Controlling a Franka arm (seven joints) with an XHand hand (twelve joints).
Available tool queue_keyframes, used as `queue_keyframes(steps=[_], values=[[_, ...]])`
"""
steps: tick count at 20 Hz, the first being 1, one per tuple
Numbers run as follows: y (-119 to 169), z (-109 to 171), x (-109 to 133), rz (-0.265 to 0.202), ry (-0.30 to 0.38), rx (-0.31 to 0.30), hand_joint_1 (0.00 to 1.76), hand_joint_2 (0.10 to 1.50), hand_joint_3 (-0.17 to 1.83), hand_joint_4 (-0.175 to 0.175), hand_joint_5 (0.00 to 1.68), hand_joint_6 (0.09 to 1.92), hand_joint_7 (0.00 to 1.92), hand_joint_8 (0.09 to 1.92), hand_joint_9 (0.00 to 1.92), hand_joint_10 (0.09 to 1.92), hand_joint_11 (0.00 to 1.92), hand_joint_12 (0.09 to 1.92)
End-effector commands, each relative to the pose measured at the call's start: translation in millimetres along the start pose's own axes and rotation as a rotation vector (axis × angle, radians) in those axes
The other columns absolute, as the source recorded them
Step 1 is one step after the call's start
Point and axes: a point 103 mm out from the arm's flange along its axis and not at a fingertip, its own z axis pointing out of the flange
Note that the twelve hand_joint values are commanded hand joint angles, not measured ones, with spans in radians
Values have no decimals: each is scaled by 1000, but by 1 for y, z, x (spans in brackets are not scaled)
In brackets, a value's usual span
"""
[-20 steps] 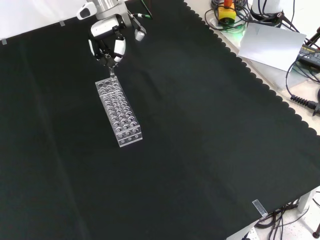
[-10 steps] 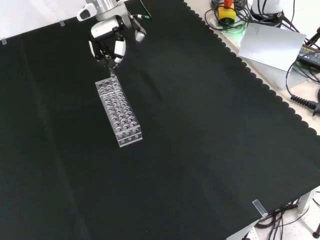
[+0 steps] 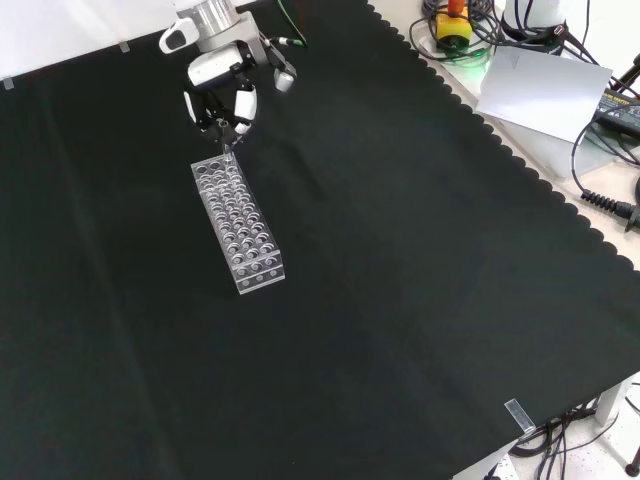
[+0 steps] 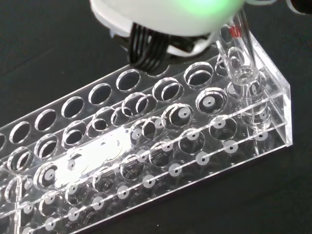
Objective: Put the test tube back in the rack.
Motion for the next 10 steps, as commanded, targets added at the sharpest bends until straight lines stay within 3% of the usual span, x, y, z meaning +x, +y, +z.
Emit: queue_keyframes(steps=[1,7,10], values=[[0,15,4,-11,1,19,1228,631,648,-175,1374,470,1765,564,1744,276,1225,957],[-3,21,1,-9,4,29,1228,631,648,-175,1374,470,1764,564,1743,276,1223,957],[-3,18,-1,-15,57,36,1228,640,636,-175,1367,477,1760,555,1736,277,1212,975]])
